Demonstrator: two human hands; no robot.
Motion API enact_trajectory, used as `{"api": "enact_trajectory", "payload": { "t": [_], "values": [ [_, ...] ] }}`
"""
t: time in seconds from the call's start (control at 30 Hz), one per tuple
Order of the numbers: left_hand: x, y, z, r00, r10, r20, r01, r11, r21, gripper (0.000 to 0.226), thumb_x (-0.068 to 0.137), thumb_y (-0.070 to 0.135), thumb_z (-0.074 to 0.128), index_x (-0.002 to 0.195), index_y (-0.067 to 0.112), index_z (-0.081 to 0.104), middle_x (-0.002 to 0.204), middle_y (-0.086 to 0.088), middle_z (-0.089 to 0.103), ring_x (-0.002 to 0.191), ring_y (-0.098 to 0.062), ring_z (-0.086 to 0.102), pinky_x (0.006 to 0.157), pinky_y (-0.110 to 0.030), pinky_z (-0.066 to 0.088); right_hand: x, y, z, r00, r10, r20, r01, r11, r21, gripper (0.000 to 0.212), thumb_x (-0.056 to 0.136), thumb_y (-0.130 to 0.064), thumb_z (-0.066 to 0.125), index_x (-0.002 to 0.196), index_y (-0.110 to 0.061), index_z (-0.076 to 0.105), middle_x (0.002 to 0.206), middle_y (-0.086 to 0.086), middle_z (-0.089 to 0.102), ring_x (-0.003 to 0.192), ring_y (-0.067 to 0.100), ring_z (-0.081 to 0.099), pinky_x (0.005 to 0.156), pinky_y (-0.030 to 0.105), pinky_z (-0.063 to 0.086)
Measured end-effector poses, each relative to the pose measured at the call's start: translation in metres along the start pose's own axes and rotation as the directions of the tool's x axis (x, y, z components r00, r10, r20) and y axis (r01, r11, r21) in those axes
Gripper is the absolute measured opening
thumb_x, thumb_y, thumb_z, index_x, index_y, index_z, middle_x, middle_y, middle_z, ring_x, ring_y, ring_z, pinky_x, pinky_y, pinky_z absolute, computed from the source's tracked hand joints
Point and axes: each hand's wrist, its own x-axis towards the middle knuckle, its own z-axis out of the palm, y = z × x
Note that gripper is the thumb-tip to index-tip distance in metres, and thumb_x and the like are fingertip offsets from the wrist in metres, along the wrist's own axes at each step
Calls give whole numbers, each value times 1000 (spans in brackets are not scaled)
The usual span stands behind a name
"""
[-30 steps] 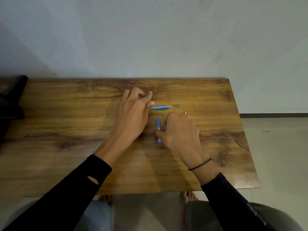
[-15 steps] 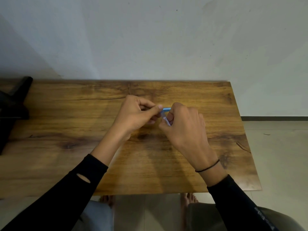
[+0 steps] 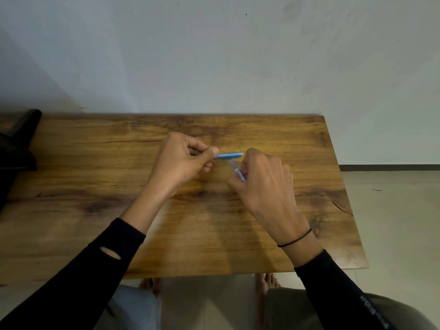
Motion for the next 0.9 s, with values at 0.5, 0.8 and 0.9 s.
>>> {"api": "enact_trajectory", "payload": {
  "t": [0.5,0.8,0.9],
  "values": [
    [-1,6,5,982,-150,112,185,873,-451,35,96,40,76,97,5,82,90,-10,86,80,-12,82,71,-25,65,13,12,-30,997,-58,-47,65,986,157,15,91,-25,75,86,-20,62,73,-6,70,66,18,68,64,44,61],
    [-22,19,26,844,109,525,506,166,-847,126,91,94,11,154,-8,49,131,-26,72,115,-35,75,95,-40,62,20,9,-61,876,-482,-11,473,855,214,13,88,-5,76,96,-10,67,94,0,68,85,22,64,72,43,56],
    [-27,21,36,844,137,519,504,132,-854,127,89,96,9,143,-9,58,115,-25,76,103,-36,78,90,-40,65,20,8,-69,852,-522,45,515,850,109,17,86,2,75,95,-9,65,94,3,65,84,25,59,74,36,47]
  ]
}}
